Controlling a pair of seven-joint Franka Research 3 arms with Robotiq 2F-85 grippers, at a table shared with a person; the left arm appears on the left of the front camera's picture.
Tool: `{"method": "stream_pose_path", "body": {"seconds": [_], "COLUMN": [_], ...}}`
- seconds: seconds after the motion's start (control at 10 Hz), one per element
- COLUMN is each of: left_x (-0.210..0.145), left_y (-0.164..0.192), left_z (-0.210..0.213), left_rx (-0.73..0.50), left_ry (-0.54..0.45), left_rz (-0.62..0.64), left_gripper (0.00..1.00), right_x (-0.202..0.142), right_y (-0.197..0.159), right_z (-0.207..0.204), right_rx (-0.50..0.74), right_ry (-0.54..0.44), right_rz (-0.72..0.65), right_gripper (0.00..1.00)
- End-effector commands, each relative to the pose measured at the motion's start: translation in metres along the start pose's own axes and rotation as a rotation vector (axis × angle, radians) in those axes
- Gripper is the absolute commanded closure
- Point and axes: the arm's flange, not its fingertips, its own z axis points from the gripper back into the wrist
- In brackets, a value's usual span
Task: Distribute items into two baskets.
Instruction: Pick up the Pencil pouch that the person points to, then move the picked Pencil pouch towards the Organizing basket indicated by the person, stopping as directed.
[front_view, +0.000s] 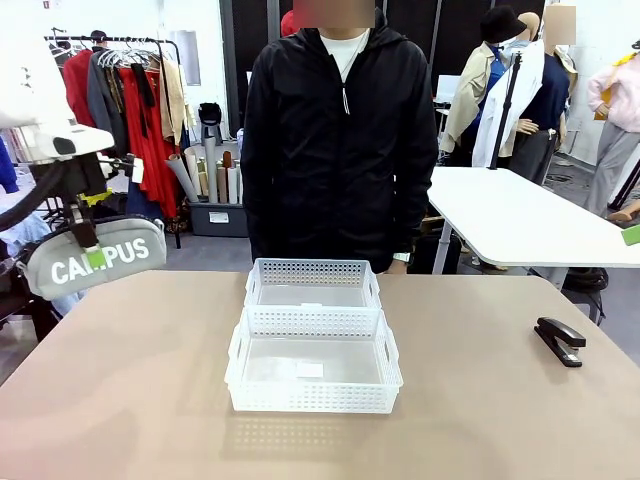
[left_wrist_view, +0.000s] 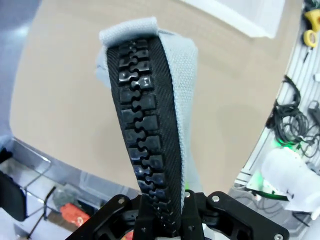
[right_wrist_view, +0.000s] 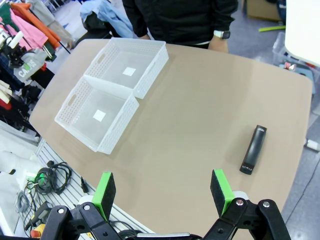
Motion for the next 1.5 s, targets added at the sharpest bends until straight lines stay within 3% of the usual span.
{"method": "stream_pose_path", "body": {"seconds": [0.0,0.3,1.4], "left_x": [-0.009,-0.007,0.003], "left_y": [-0.016,-0.031,-0.031], "left_z": [0.005,0.013,0.014], "left_rx": [0.000,0.026,0.023], "left_ry": [-0.031,0.013,0.002], "left_rz": [-0.101,-0.213,-0.193], "left_gripper": [1.00,1.00,1.00], "right_x": [0.002,0.002,0.002], "right_y": [0.001,0.001,0.001], "right_z": [0.000,0.000,0.000], "right_rx": [0.018,0.018,0.018], "right_ry": [-0.015,-0.015,-0.015], "right_rz": [0.010,0.010,0.010], "right_gripper": [0.00,0.00,0.00]}}
